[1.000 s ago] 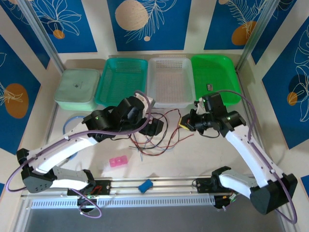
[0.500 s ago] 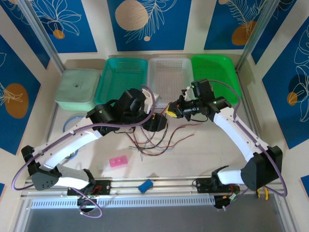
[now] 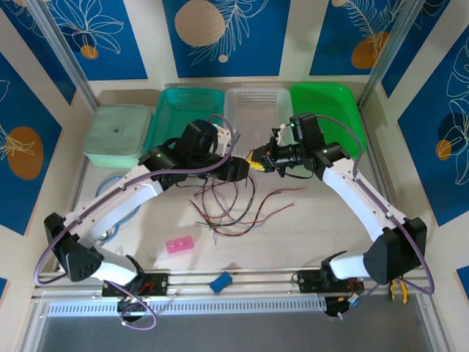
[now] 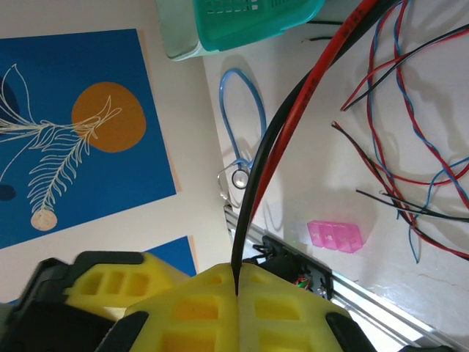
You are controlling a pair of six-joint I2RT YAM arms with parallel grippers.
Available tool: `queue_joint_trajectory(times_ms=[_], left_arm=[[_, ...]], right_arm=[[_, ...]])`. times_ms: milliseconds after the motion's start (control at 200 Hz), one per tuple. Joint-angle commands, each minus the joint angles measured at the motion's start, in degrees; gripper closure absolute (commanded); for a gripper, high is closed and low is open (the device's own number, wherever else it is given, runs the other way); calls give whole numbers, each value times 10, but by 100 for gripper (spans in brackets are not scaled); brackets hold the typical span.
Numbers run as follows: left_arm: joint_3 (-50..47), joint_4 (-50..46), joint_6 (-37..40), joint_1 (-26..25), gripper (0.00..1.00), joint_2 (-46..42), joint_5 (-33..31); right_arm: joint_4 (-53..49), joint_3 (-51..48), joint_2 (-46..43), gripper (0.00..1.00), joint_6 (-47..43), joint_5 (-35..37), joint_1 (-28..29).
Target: Untangle the cables
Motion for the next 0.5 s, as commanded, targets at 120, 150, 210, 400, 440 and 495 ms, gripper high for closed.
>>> queue_joint_trajectory(times_ms=[120,150,210,400,440,495], left_arm=[[10,-3,8,1,49,17,16],[8,-1,11,3,49,17,18],[7,5,12,4,49,18,29],[9,10,9,5,50,25,58],[12,1,11,5,45,20,44],[14,-9,17,6,38,10,17]], right_arm=[[12,20,1,100,16,-31,2],[12,20,0,100,17,-32,1],[14,19,0,100,20,-34,-1],[18,19,-2,100,23,-31,-3],[9,19,-4,100,20,-21,-6],[7,12,-10,100,19,-13,-13]])
